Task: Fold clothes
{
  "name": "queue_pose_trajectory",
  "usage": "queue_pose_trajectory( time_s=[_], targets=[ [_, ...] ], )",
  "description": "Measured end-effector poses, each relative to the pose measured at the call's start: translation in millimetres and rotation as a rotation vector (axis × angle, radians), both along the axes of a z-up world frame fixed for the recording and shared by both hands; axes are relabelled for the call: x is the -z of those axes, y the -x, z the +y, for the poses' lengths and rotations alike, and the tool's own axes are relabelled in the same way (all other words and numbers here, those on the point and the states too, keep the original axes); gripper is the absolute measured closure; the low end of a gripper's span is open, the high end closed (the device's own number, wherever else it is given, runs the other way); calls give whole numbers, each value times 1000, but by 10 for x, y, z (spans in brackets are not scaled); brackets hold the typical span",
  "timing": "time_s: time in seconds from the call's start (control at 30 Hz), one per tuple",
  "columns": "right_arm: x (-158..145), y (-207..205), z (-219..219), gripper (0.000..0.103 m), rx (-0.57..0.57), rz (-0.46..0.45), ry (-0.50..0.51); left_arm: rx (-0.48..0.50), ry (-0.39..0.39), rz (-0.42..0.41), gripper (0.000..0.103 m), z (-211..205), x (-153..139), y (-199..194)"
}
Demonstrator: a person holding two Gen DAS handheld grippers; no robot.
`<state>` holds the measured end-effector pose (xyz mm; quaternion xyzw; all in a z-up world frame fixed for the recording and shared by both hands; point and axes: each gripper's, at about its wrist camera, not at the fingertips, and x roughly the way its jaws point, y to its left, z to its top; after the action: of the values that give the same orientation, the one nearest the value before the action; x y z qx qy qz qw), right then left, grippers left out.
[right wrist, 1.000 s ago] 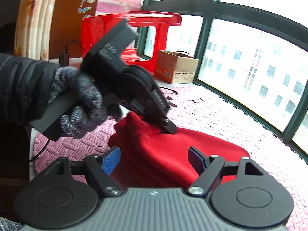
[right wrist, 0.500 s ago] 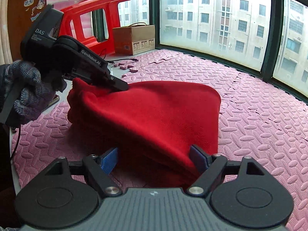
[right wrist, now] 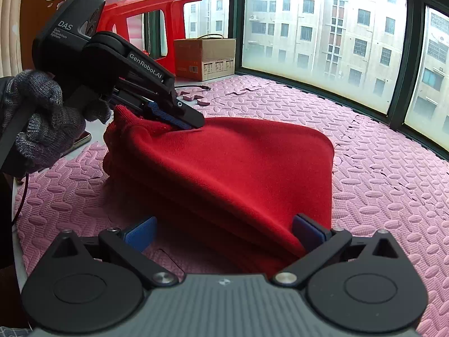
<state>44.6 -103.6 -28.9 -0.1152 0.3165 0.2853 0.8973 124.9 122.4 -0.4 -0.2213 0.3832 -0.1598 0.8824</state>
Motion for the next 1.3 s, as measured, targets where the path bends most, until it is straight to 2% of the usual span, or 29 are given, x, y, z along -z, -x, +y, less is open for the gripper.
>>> queue_pose_trajectory(
  time_s=[0.03,0.13,0.33,0.4,0.5,0.57,0.73,0.8,0.93,1.2,1.3],
  targets=[
    [-1,2,2,0,-1,-2,2,14,5,-12,48,-36,-24,14],
    [-2,6,2,0,1,-5,4,37,-60,-45,33,-199,-112,62],
    [-7,9,-20,0,9,-10,-7,53,-103,-92,16,-344,-231,182],
    [-2,15,-21,0,10,-15,-8,47,-113,-107,14,-350,-285,226],
    [12,29,-12,0,13,-27,-2,7,-141,-158,5,-312,-400,354],
    [26,39,-10,0,15,-36,-3,-27,-168,-187,3,-274,-445,437],
    [50,58,-4,0,19,-54,-2,-100,-179,-180,3,-131,-442,521],
    [58,65,-2,0,20,-60,-1,-129,-199,-164,2,-93,-404,507],
    [70,77,3,0,22,-70,3,-175,-287,-107,0,-67,-271,462],
    [89,73,30,0,24,-77,19,-206,-311,-20,0,74,19,507],
    [97,78,52,0,23,-81,34,-202,-302,-17,0,104,82,525]
  ],
)
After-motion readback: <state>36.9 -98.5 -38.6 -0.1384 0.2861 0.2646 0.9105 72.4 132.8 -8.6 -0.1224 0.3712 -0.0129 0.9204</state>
